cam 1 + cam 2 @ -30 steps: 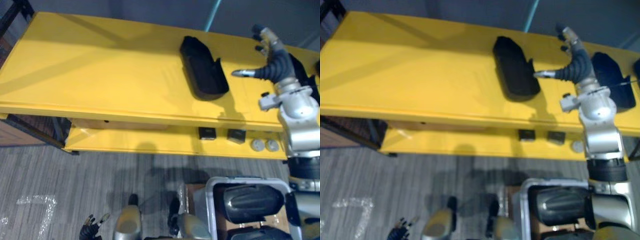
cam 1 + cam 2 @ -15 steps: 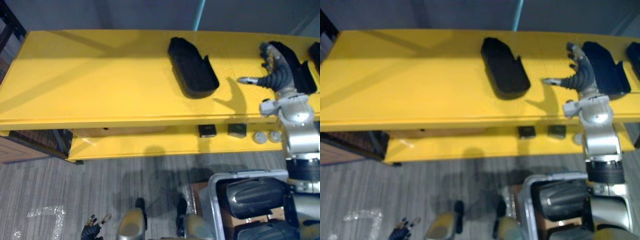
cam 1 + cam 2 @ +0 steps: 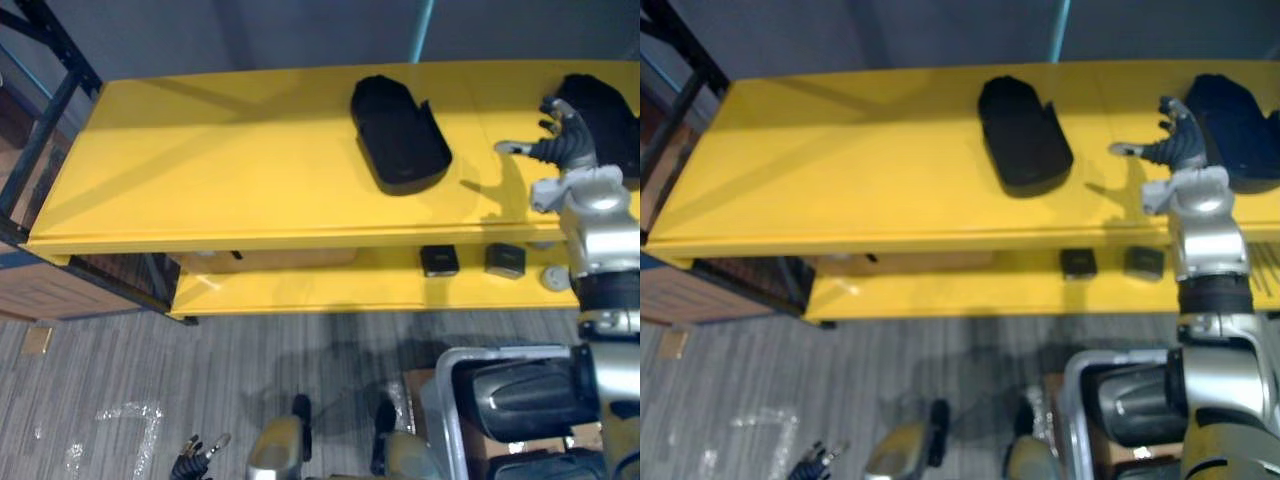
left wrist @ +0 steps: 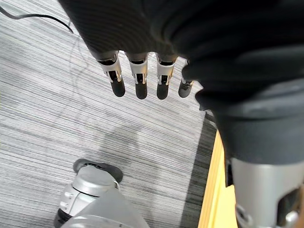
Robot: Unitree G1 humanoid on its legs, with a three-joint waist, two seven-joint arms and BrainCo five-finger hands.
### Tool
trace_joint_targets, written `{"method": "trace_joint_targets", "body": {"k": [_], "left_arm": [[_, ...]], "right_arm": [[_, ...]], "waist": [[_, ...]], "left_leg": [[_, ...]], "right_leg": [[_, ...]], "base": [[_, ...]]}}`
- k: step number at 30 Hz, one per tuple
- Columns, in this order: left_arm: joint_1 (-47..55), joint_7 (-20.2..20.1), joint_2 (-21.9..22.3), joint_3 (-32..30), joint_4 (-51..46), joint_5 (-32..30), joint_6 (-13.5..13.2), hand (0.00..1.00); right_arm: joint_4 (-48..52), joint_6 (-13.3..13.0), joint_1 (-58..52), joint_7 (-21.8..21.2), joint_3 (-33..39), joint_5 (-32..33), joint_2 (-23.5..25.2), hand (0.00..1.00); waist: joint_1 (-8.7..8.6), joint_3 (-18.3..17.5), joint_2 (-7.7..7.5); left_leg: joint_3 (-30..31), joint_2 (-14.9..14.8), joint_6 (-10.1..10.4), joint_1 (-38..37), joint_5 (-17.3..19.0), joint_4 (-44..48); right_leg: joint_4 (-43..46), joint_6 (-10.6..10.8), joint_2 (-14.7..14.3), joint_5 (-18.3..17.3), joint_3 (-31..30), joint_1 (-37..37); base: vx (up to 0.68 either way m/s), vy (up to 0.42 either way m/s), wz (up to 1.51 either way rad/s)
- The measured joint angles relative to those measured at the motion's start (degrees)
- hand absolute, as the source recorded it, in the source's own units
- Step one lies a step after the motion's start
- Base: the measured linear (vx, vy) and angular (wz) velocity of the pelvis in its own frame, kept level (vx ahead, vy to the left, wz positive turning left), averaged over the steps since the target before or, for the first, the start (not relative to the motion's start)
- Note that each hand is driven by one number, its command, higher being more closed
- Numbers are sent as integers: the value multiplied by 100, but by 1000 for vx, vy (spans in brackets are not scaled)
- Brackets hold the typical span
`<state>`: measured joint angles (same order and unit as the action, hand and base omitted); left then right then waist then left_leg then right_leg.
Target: Walk over and take plastic housings, then place them on the shelf
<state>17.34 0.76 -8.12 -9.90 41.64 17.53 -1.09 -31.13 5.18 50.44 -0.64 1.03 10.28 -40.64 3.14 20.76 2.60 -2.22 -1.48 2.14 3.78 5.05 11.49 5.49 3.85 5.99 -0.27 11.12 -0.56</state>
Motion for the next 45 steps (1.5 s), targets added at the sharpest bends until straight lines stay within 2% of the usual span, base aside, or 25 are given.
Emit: {"method": "trace_joint_targets", "body": {"k": [1,6,10,14,18,24,27,35,36,45], "left_arm": [[0,-33,5,2,-1,-4,0,0],[-12,-176,8,12,-35,-46,-5,0],[-45,-210,9,216,-33,-61,-26,0],[-138,-206,9,219,-39,-62,-24,0],[-154,-199,-18,212,-53,-67,-2,0],[-154,-199,-52,138,-68,-254,37,0],[-154,-202,-52,118,-149,-282,42,0],[-158,-195,-57,96,-241,-280,33,0],[-158,-190,-57,96,-252,-280,33,0],[-163,-164,-57,99,-384,-282,88,0]], "right_arm": [[226,-132,-28,-66,16,17,-1,0],[1097,-428,-353,-423,63,-211,0,0],[1574,-876,-773,-795,-75,-1439,16,0],[1776,-1044,-892,-1115,-399,-2539,15,0],[1768,-1042,-947,-1445,-733,-3343,-77,0],[1697,-1044,-947,-1621,-1065,-3419,-490,0],[1691,-1043,-947,-1674,-1157,-3422,-641,0],[1395,-1028,-940,-1561,-1311,-3743,-676,0],[1394,-1016,-940,-1561,-1311,-3812,-676,100],[1138,-906,-782,-1598,-1428,-3803,-678,100]], "waist": [[-14,9,17],[-58,28,52],[-62,29,53],[-67,31,49],[-66,75,-25],[42,187,-221],[81,200,-244],[138,273,-371],[143,274,-373],[261,280,-384]], "left_leg": [[0,-1,0,0,0,0],[-2,5,0,-21,0,-20],[11,25,-3,-82,-19,-96],[47,38,-2,-71,-44,-135],[176,75,-3,-39,-106,-200],[299,87,8,49,-121,-183],[319,103,6,71,-120,-178],[332,110,0,151,-115,-120],[334,112,-4,177,-112,-120],[421,119,-7,244,-109,-91]], "right_leg": [[1,-2,-1,-1,0,1],[27,-18,8,-17,0,-1],[124,-14,38,-90,10,7],[197,-20,84,-129,55,38],[206,-20,92,-148,183,39],[205,-39,95,-160,298,52],[205,-42,97,-162,307,56],[205,-45,102,-164,330,84],[205,-45,102,-165,348,85],[204,-46,104,-174,468,90]], "base": [[0,0,0],[0,0,0],[-3,1,1],[-7,5,4],[-6,-13,16],[6,-6,12],[8,2,4],[-2,2,2],[-22,1,6],[-2,-5,6]]}}
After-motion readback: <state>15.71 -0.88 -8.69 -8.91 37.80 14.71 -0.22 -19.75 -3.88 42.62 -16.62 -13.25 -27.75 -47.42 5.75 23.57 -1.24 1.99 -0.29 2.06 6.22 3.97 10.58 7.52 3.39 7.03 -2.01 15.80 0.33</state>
